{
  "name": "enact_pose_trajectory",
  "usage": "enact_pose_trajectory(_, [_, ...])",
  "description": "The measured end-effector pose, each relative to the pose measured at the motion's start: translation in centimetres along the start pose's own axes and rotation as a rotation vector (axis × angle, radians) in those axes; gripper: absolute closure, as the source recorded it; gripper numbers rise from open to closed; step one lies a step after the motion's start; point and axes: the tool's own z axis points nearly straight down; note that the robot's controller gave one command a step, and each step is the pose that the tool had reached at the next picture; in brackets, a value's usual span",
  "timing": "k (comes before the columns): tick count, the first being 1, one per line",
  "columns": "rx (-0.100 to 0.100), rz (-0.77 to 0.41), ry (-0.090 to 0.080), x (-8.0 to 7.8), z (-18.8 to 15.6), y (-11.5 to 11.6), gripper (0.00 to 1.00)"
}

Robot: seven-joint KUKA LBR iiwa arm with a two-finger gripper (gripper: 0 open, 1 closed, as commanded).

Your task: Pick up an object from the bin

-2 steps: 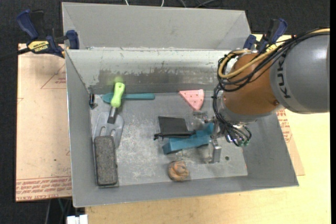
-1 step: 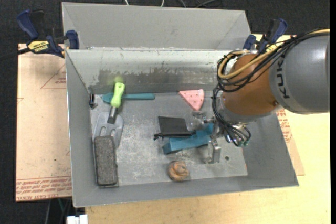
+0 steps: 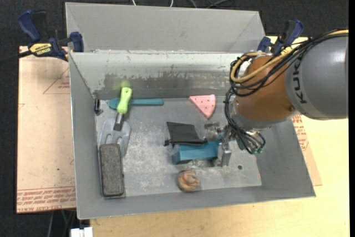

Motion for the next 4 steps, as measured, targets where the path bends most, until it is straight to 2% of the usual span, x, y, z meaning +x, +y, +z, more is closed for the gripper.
enact_pose_trajectory(2, [0.000, 0.001, 0.000, 0.0, 0.0, 0.0, 1.00])
enact_pose_trajectory(3, [-0.003, 0.000, 0.012, 0.3, -3.7, 0.2, 1.00])
enact_pose_trajectory(4, [0.000, 0.000, 0.004, 0.1, -6.6, 0.1, 1.00])
